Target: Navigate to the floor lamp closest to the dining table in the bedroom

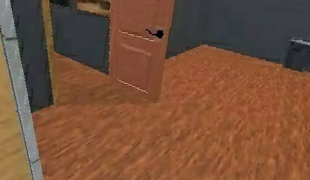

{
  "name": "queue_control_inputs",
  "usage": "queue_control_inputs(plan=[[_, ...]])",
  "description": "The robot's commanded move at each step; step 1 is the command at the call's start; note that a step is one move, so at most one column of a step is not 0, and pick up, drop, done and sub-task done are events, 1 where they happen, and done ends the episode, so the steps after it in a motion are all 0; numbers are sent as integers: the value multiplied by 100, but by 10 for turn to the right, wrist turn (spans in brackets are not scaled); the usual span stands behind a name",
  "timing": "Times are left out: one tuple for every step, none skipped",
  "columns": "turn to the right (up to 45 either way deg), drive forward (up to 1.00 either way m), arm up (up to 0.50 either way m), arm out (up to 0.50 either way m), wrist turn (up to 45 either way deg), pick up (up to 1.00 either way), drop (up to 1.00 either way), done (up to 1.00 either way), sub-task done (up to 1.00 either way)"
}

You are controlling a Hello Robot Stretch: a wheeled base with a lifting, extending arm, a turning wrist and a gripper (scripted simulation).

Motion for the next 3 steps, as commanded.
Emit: queue_control_inputs(plan=[[-450, 0, 0, 0, 0, 0, 0, 0, 0], [-450, 0, 0, 0, 0, 0, 0, 0, 0], [-450, 0, 0, 0, 0, 0, 0, 0, 0]])
